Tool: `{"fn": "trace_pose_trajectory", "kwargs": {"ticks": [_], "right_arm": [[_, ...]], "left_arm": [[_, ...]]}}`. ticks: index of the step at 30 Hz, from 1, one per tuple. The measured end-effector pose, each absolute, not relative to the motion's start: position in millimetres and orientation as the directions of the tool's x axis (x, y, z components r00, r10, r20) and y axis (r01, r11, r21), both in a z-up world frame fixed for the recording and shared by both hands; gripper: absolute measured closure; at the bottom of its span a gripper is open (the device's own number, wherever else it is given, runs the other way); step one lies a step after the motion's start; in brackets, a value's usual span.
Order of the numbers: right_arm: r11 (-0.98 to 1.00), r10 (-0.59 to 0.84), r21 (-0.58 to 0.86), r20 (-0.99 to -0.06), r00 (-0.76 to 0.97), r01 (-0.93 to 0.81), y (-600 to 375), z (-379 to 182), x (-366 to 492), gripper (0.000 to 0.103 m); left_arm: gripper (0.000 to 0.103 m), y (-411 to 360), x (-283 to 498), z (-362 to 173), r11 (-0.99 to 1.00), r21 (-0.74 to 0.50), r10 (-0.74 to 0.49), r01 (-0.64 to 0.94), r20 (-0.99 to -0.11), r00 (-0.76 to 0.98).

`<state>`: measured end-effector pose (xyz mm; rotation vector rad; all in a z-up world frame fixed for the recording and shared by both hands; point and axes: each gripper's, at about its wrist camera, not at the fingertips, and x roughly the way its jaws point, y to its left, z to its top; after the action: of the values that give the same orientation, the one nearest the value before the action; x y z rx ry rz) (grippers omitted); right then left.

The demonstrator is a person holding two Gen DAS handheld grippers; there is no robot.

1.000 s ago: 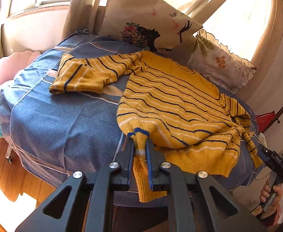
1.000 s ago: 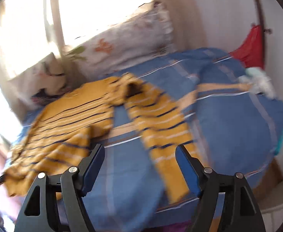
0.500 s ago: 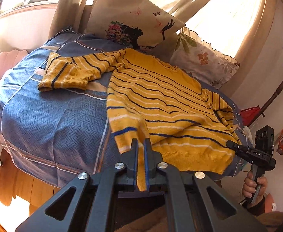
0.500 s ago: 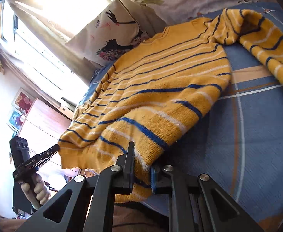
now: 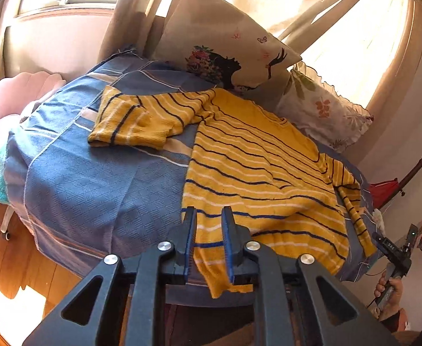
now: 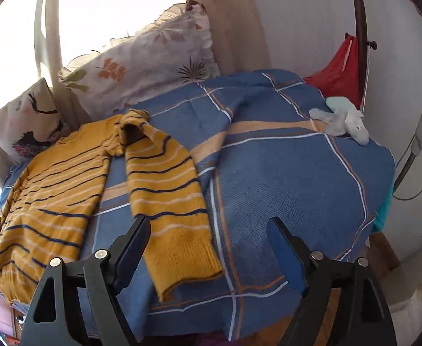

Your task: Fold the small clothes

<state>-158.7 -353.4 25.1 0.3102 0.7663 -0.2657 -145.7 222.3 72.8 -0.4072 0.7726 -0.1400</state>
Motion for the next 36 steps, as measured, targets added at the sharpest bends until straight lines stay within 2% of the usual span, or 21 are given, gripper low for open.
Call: {"fn": "trace_pose_trajectory", "kwargs": {"ticks": [2,3,4,5,6,7,8,11,15,19,22,26,28,31,32,34,36], "right_arm": [[0.916,-0.059,0.222,-0.751,0.658,0.336,-358.0,6.2,-142.6,0.016],[0.915,-0.013,0.254,-0.758,0.653,0.313,-354.0,-2.6,-138.1,0.023],[0.923,-0.01,0.248,-0.746,0.665,0.293,-348.1,-2.3,-137.9,0.038],[0.932,0.032,0.264,-0.743,0.669,0.248,-342.4,-0.4,-135.8,0.061],[0.925,0.113,0.32,-0.743,0.66,0.202,-340.6,1.0,-133.0,0.091],[0.923,0.133,0.337,-0.735,0.665,0.187,-340.9,7.2,-132.5,0.091],[0.938,0.1,0.294,-0.733,0.672,0.181,-339.6,17.3,-132.0,0.091],[0.955,-0.12,0.106,-0.713,0.691,0.276,-359.2,56.6,-129.4,0.091],[0.859,-0.473,-0.159,-0.608,0.638,0.486,-395.5,104.7,-115.3,0.091],[0.81,-0.574,-0.261,-0.538,0.618,0.525,-386.6,130.3,-78.4,0.091],[0.854,-0.52,-0.309,-0.501,0.692,0.419,-342.4,145.2,-40.9,0.091],[0.867,-0.389,-0.471,-0.441,0.809,0.16,-214.2,142.4,21.5,0.091],[0.858,-0.259,-0.514,-0.456,0.851,-0.015,-133.6,125.3,45.8,0.091],[0.788,-0.024,-0.531,-0.532,0.846,-0.312,-15.5,86.2,61.4,0.087],[0.741,0.039,-0.537,-0.564,0.825,-0.403,20.2,67.7,62.9,0.083],[0.646,0.107,-0.565,-0.598,0.794,-0.513,75.7,32.7,55.6,0.049],[0.588,0.137,-0.592,-0.599,0.789,-0.552,104.2,11.6,44.9,0.044]], "left_arm": [[0.084,202.7,-129.8,76.3,0.917,-0.398,-0.3,0.025,-0.645,0.703],[0.084,191.5,-122.7,77.6,0.918,-0.394,-0.314,0.05,-0.644,0.697],[0.084,180.9,-114.9,78.7,0.917,-0.391,-0.33,0.073,-0.645,0.69],[0.084,171.4,-107.5,79.3,0.915,-0.392,-0.345,0.092,-0.646,0.681],[0.084,163.7,-100.5,79.7,0.912,-0.395,-0.361,0.109,-0.647,0.671],[0.084,156.9,-94.3,80.1,0.909,-0.398,-0.373,0.123,-0.648,0.664],[0.084,151.2,-88.7,80.7,0.909,-0.396,-0.379,0.133,-0.648,0.661],[0.084,144.3,-75.5,82.7,0.917,-0.375,-0.364,0.135,-0.648,0.669],[0.083,156.9,-62.1,78.8,0.912,-0.394,-0.362,0.112,-0.648,0.67],[0.083,182.9,-50.8,68.9,0.908,-0.416,-0.342,0.054,-0.657,0.672],[0.083,204.8,-47.1,63.3,0.9,-0.436,-0.325,0.012,-0.652,0.685],[0.083,229.3,-46.5,57.0,0.882,-0.47,-0.317,-0.031,-0.642,0.699],[0.083,239.5,-49.3,54.5,0.88,-0.473,-0.305,-0.049,-0.641,0.704],[0.083,254.1,-54.4,51.2,0.881,-0.467,-0.277,-0.079,-0.643,0.714],[0.083,259.0,-55.8,50.1,0.879,-0.468,-0.27,-0.09,-0.643,0.716],[0.08,270.5,-59.6,47.8,0.871,-0.479,-0.261,-0.111,-0.642,0.72],[0.07,280.7,-63.4,46.5,0.867,-0.482,-0.246,-0.129,-0.638,0.729]]}}
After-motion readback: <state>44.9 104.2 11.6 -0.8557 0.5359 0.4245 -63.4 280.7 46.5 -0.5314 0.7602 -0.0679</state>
